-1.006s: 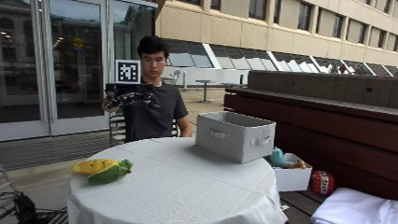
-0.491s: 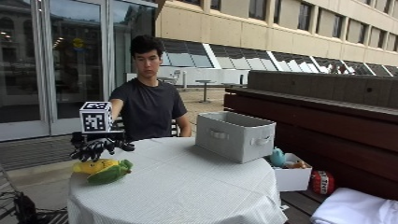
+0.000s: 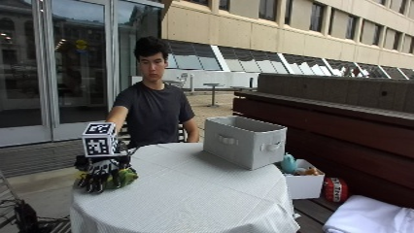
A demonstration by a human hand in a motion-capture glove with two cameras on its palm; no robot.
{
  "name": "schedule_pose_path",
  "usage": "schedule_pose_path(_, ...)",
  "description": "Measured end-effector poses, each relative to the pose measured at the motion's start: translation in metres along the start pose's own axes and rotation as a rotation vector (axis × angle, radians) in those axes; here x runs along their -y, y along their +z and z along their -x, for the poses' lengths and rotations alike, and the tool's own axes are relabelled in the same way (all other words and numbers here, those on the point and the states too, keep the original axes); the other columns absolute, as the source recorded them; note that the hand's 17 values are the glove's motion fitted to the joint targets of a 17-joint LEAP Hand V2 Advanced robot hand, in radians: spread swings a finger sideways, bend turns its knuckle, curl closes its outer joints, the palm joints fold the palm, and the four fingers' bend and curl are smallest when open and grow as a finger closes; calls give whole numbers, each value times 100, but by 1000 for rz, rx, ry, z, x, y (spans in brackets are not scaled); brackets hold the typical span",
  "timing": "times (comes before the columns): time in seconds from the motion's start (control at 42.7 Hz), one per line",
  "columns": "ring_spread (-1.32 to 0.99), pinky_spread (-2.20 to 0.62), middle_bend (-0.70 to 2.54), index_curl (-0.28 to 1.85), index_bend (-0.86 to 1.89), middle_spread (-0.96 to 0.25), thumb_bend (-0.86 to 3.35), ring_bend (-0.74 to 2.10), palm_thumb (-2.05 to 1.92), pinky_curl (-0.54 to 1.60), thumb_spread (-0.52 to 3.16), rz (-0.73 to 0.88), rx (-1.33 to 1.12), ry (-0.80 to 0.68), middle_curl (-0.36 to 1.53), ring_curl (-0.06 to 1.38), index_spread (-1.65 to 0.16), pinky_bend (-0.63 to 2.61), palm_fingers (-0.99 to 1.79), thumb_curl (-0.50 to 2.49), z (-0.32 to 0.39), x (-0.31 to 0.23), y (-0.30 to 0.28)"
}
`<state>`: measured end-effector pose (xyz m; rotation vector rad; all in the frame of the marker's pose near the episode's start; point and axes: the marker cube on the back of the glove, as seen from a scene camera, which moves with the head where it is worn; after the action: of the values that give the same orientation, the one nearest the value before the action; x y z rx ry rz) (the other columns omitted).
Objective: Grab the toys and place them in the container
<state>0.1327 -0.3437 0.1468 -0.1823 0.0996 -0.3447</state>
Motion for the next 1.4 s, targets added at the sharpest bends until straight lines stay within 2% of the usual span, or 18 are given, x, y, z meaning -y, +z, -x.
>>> schedule_pose_path(0.07,-24,-7,23,21,52,-18,28,42,59,25,113,-3,39,7,42,27,-32,79,43,39,1,0,-4)
schedule_pose_path(0.14,-33,-19,25,24,60,-22,32,50,66,24,113,-17,46,15,43,27,-31,79,71,42,3,-1,-10)
schedule_pose_path(0.211,-39,-27,29,29,67,-23,35,53,74,25,107,-49,14,14,45,30,-29,76,84,46,6,-5,-16)
schedule_pose_path(0.328,-45,-37,36,33,71,-24,41,58,87,26,95,-100,-46,1,49,33,-25,75,106,53,11,-15,-24)
schedule_pose_path(0.351,-46,-37,33,34,72,-25,38,56,84,26,94,-108,-47,-2,48,33,-25,73,95,53,13,-15,-27)
schedule_pose_path(0.374,-46,-39,41,36,71,-25,44,64,93,28,91,-116,-46,-6,52,37,-24,73,113,56,16,-16,-32)
schedule_pose_path(0.445,-47,-45,57,34,60,-29,54,75,103,28,91,-160,-30,-25,55,39,-23,72,135,61,31,-20,-51)
schedule_pose_path(0.538,-47,-47,65,34,52,-31,50,80,99,30,83,-284,-31,-106,57,40,-24,75,126,63,57,-23,-83)
schedule_pose_path(0.608,-46,-47,64,31,35,-33,33,95,76,32,79,-249,-23,-110,56,45,-27,77,118,60,80,-38,-108)
schedule_pose_path(0.725,-45,-48,61,29,24,-37,27,103,72,34,73,-234,-14,-110,56,47,-30,80,115,63,128,-70,-156)
schedule_pose_path(0.842,-44,-49,60,28,18,-40,24,107,70,35,69,-382,-19,-124,57,49,-33,81,114,66,175,-105,-196)
schedule_pose_path(0.936,-44,-49,59,27,16,-41,23,109,71,35,66,-492,-28,-191,57,49,-34,82,114,69,215,-131,-222)
schedule_pose_path(1.17,-43,-49,59,29,18,-44,20,112,71,36,61,-495,-15,-354,60,50,-37,82,116,76,334,-222,-270)
schedule_pose_path(1.404,-42,-49,58,32,18,-46,17,113,71,37,58,-453,1,-538,61,50,-39,81,116,81,451,-277,-268)
